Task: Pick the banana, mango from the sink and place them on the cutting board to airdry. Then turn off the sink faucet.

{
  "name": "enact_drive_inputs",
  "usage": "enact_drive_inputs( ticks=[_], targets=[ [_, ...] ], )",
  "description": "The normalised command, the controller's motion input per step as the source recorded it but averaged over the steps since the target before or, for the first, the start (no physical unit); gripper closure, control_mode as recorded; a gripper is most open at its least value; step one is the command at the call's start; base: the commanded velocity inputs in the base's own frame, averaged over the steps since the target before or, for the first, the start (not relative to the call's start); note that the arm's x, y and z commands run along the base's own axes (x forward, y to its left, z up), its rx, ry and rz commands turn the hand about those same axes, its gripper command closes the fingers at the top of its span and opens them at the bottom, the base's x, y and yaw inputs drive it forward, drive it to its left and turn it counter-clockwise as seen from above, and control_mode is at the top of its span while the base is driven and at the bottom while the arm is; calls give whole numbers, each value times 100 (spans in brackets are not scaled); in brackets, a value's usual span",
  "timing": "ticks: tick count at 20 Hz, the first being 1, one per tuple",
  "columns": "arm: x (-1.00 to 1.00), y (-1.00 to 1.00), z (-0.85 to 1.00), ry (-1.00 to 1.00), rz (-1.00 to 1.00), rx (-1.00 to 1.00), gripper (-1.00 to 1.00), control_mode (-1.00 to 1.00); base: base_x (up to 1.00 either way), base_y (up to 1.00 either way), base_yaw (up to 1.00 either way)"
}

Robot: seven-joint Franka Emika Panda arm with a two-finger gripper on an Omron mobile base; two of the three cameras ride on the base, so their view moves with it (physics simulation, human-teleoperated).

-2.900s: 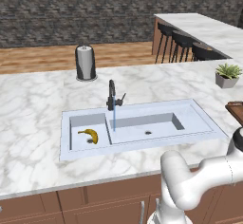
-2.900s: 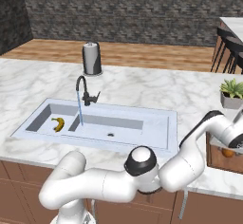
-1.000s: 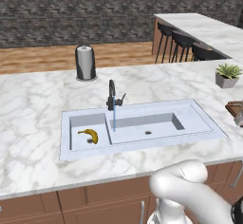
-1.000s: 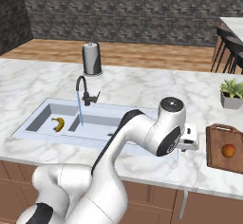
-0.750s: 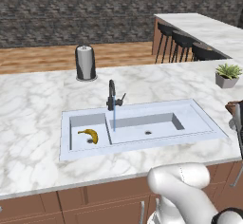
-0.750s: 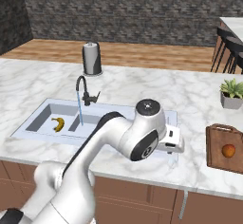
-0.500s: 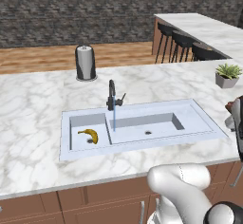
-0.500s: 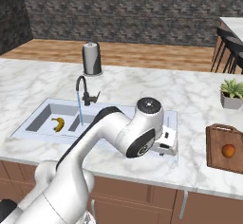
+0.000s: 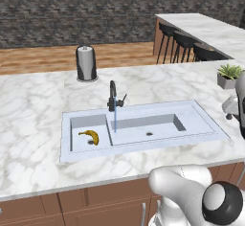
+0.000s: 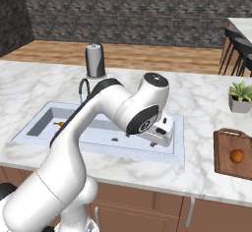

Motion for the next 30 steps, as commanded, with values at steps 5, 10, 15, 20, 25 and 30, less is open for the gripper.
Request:
enact_drive_inputs(
  ticks=[5,10,15,20,25,30],
  targets=[
    [-8,47,11,-1,14,0,-100,-100,0,0,0],
    [-24,69,0,-9,9,0,-100,-100,0,0,0],
    [-21,72,1,-7,7,-1,-100,-100,0,0,0],
    [-1,71,21,-1,3,0,-100,-100,0,0,0],
    [-4,75,18,-1,0,-1,-100,-100,0,0,0],
    [-8,60,0,-9,0,0,-100,-100,0,0,0]
  ],
)
